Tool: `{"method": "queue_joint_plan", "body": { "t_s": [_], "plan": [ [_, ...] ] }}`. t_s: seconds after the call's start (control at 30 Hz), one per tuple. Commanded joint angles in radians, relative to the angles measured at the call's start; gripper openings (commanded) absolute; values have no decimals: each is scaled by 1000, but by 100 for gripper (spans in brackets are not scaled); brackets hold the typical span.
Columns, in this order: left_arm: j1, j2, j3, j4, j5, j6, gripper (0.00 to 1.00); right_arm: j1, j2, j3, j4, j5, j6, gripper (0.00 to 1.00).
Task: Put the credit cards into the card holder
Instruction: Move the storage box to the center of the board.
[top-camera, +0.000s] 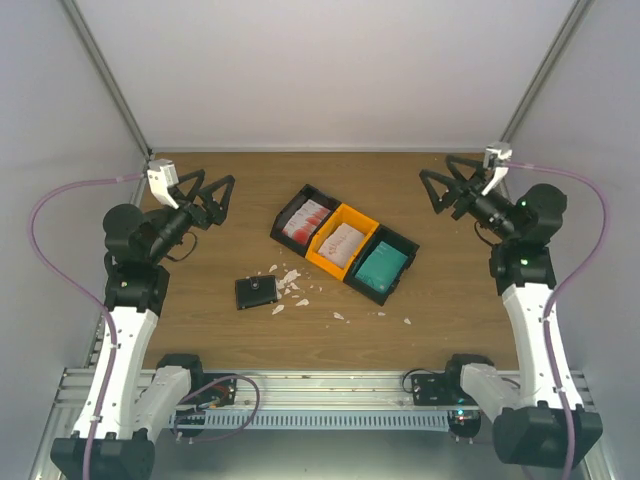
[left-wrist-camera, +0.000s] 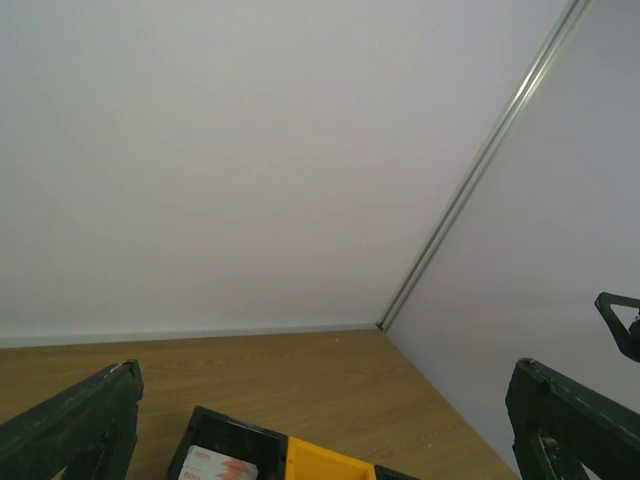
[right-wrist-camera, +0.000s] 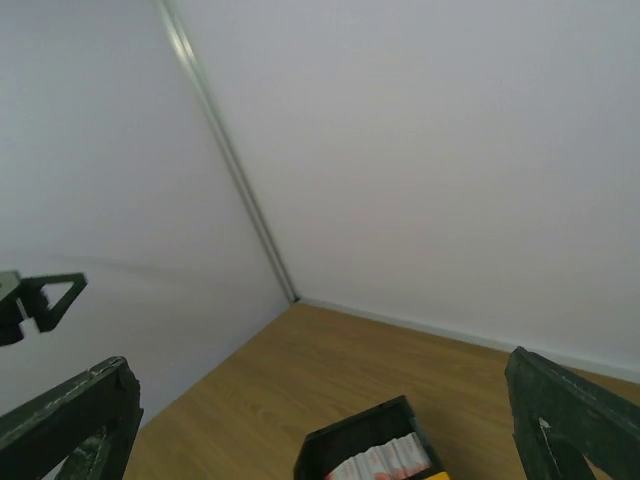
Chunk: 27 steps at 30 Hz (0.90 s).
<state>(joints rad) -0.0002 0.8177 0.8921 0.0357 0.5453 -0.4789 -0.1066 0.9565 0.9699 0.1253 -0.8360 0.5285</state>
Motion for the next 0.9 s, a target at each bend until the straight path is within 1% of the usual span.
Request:
{"method": "queue_joint_plan", "body": {
  "t_s": [0.0,0.07,0.13,0.23,0.4,0.57,0.63,0.67,0.73,0.8,0.87],
  "plan": [
    [-7,-19,-9,-10,-8,-2,99,84,38,31,-24,-26,-90,100],
    [-7,-24,-14,-22,-25,-4,99,154,69,69,-61,-19,-128,100],
    [-7,-28,-17,-28,-14,22,99,212,99,86,-77,-14,-145,100],
    [-7,-26,-31,-47,-6,10,99,314,154,96,-93,11,-158,100],
    [-6,40,-11,-131,26,9,99,517,281,97,-176,184,-174,100],
    [-7,121,-15,-195,75,42,99,697,411,72,-256,356,-146,100],
    [-9,126,-35,-206,70,51,99,765,444,57,-310,459,-149,100],
    [-9,129,-40,-215,70,58,99,811,462,65,-355,538,-155,100],
    [-9,135,-44,-244,61,67,99,860,502,80,-439,653,-160,100],
    [-9,136,-60,-264,42,69,99,888,536,75,-479,662,-160,100],
    [-10,138,-84,-274,14,60,99,908,553,54,-480,626,-155,98]
  ]
}}
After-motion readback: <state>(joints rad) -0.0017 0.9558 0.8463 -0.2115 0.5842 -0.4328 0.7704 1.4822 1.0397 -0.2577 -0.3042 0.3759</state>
